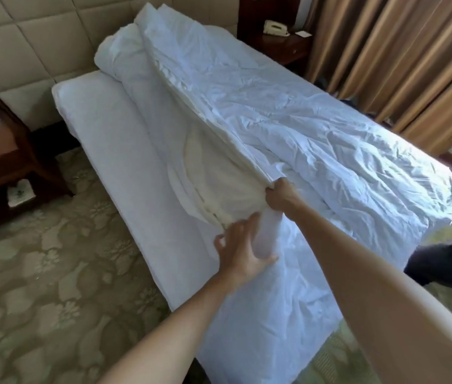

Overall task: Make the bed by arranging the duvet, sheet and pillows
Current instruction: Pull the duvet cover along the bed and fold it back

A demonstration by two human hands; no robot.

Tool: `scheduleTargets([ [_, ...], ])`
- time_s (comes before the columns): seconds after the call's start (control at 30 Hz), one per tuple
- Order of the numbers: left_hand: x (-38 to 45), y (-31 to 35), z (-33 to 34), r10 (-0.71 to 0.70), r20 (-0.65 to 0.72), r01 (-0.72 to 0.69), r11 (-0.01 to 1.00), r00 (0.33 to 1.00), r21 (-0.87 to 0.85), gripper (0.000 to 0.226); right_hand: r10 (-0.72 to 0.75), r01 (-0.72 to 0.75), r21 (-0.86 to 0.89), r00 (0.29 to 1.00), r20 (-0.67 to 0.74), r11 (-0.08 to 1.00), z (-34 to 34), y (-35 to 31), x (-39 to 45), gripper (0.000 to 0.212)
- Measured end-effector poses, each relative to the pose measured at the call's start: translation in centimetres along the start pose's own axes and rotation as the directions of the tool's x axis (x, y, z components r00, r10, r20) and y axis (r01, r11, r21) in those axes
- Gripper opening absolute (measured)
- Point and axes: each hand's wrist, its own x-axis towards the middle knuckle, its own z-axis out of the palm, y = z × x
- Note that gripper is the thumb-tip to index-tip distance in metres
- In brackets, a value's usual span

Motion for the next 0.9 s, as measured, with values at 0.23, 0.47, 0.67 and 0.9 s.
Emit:
scheduleTargets([
  [0.23, -4.4, -0.7, 6.7, -0.403, 0.267, 0.483, 0.718, 0.875, -0.501, 0.092, -0.016, 0.001, 0.222, 0.998, 0.063, 0.975, -1.2, 2.0, -0.8, 0.011],
  [0.47, -3.4, 9.1, 5.7, -0.290, -0.134, 0.130, 0.733, 0.947, -0.668, 0.047, -0.075, 0.040, 0.171, 0.976, 0.203, 0.984, -4.1, 2.5, 0.0, 0.038],
  [0.67, 0.0, 17.9, 5.3, 0.014, -0.005, -0.015, 0.965, 1.000, -0.264, 0.069, -0.094, 0.183, -0.239, 0.936, 0.339, 0.954, -11.0, 4.5, 0.1, 0.104],
  [0.9, 2.6, 24.1, 8.3, 0.193, 0.246, -0.152, 0.973, 0.950, -0.176, 0.086, -0.075, 0.163, -0.374, 0.968, 0.238, 0.913, -16.0, 11.5, 5.1, 0.045],
])
